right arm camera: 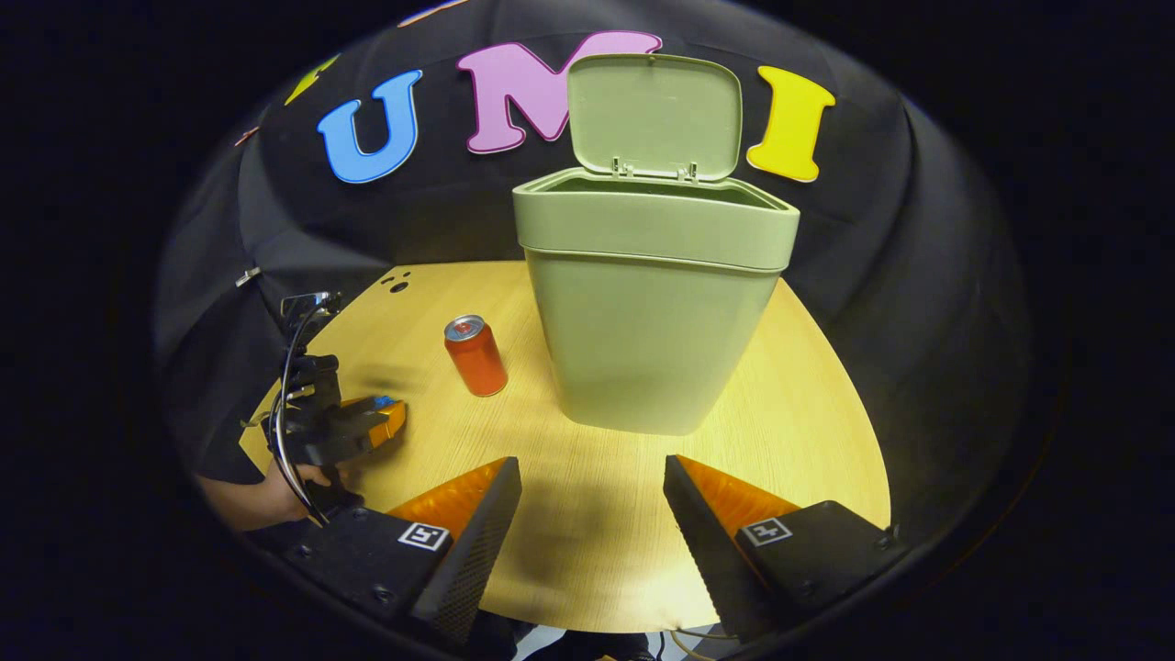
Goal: Press the lid of the desktop garbage bin to open it, pick up the crumpled paper on the desktop and throw it into the bin, then pick up the pop can on the desktop and drop it into the bin, and finally close the garbage bin lid.
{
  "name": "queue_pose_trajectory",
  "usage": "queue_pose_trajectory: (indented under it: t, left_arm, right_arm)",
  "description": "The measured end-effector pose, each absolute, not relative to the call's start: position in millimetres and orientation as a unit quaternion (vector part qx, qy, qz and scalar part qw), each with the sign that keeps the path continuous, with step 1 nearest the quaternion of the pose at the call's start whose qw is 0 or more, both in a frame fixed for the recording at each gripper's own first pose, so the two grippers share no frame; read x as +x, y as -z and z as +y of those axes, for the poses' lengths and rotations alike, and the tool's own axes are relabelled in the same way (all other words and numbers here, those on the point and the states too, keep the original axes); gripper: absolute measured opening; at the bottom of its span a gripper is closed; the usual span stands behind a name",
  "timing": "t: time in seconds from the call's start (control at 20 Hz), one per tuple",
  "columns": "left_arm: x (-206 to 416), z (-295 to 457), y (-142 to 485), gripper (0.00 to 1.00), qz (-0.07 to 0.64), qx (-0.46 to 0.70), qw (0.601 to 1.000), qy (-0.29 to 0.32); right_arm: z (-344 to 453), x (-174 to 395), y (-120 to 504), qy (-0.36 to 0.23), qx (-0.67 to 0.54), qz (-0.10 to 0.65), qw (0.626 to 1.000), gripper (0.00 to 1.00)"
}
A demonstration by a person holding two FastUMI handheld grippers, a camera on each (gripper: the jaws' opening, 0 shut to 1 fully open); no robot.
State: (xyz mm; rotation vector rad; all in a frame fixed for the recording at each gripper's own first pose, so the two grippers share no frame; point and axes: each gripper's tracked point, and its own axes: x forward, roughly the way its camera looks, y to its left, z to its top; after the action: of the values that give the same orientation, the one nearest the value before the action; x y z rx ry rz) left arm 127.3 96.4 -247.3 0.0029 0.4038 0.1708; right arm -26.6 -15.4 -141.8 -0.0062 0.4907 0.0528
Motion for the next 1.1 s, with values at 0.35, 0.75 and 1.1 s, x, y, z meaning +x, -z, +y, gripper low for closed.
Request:
queue_pose_trajectory:
  t: [0.35, 0.75, 1.1]
  left_arm:
    - [125, 99, 249, 0.43, 0.194, 0.008, 0.978, -0.077]
    - [120, 98, 221, 0.29, 0.182, 0.023, 0.982, -0.036]
    - [95, 103, 154, 0.29, 0.14, 0.038, 0.989, -0.021]
  right_arm:
    - [-7, -33, 146, -0.017, -0.002, 0.242, 0.97, 0.99]
    - [27, -52, 153, 0.01, 0.02, 0.226, 0.974, 0.99]
    - [36, -66, 156, 0.006, 0.021, 0.226, 0.974, 0.99]
